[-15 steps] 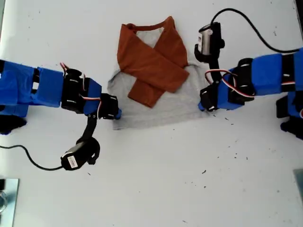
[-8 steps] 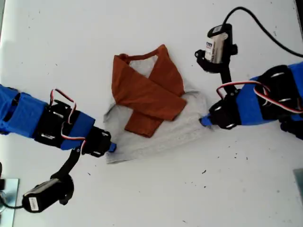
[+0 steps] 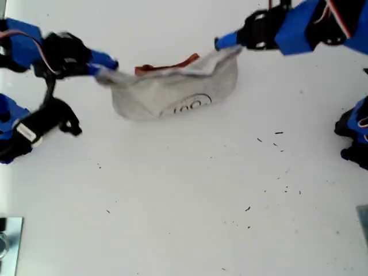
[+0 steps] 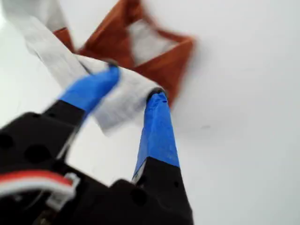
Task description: Fold t shirt
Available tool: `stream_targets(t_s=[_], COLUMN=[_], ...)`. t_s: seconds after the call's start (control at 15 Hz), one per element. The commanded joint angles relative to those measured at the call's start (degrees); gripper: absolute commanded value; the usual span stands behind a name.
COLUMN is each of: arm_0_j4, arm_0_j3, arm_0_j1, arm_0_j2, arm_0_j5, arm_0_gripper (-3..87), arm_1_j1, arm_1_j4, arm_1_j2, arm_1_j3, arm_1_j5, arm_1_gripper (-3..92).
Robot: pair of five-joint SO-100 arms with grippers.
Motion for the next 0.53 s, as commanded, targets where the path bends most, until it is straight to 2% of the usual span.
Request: stream_targets(t_s=[0.0, 0.13, 0.2, 0.33, 0.47], arm_0_j4=[0.79, -4.13, -5.8, -2.9, -0.62], arm_0_j3=[9.14, 19.16, 24.35, 33.66, 42.8], arm_0_j1=[-7.91, -1.58, 1.93, 8.44, 18.81], arm_0_j2=[16.44, 20.21, 26.37, 42.89, 52.47], arm_0_j5=[2.72, 0.97, 0.18, -3.6, -12.74], arm_0_gripper=[33.3, 23.3, 18.9, 17.4, 15.3], arm_1_j1=[10.46, 10.9, 8.09, -0.09, -7.21], arm_1_j4=[0.26, 3.78, 3.78, 3.78, 3.96], arm_1_j2=[11.25, 18.37, 22.15, 29.09, 37.53], arm_1_j3=[6.68, 19.51, 26.46, 38.85, 51.24], arm_1_j5=[1.93, 2.29, 2.46, 4.13, 9.14], arm_1_gripper=[29.5, 29.4, 29.4, 29.4, 29.2])
